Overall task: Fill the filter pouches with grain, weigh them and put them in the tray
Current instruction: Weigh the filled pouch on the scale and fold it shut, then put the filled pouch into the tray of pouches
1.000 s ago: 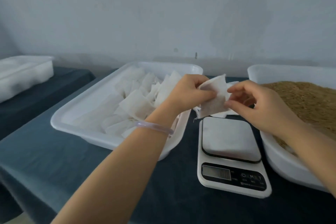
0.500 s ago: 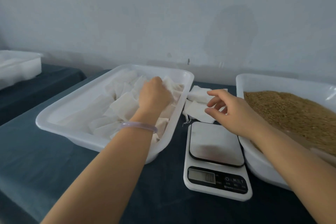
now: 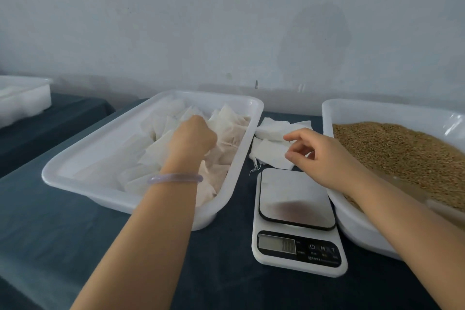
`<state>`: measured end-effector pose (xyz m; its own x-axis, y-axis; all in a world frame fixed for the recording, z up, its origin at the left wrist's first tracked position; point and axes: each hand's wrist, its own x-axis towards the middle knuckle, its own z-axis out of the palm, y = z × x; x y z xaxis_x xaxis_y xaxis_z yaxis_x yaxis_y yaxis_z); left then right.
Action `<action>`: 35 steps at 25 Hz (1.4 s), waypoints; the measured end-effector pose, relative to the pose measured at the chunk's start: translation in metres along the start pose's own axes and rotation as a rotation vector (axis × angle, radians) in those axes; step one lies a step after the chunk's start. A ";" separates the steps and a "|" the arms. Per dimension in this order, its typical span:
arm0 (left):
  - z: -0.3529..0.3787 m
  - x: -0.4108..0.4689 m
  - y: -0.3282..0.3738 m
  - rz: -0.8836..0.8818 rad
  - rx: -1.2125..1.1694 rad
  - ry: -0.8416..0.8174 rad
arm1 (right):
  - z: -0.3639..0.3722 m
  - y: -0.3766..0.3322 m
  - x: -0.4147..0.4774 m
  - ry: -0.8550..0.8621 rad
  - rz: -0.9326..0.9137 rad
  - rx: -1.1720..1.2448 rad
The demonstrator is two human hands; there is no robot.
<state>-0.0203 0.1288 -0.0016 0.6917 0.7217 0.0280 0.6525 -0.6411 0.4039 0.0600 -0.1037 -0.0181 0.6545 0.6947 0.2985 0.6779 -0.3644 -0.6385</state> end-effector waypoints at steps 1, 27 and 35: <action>-0.004 0.002 -0.004 -0.021 0.006 0.035 | 0.000 0.000 0.001 0.007 0.004 0.009; 0.026 -0.042 0.047 0.745 -0.209 -0.261 | 0.006 -0.018 0.057 -0.504 0.340 -0.587; 0.027 -0.041 0.048 0.700 -0.300 -0.239 | 0.031 0.012 0.097 -0.712 0.325 -0.800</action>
<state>-0.0089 0.0617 -0.0085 0.9798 0.0804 0.1832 -0.0453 -0.8027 0.5947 0.1210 -0.0220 -0.0185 0.6722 0.5972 -0.4375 0.6977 -0.7087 0.1046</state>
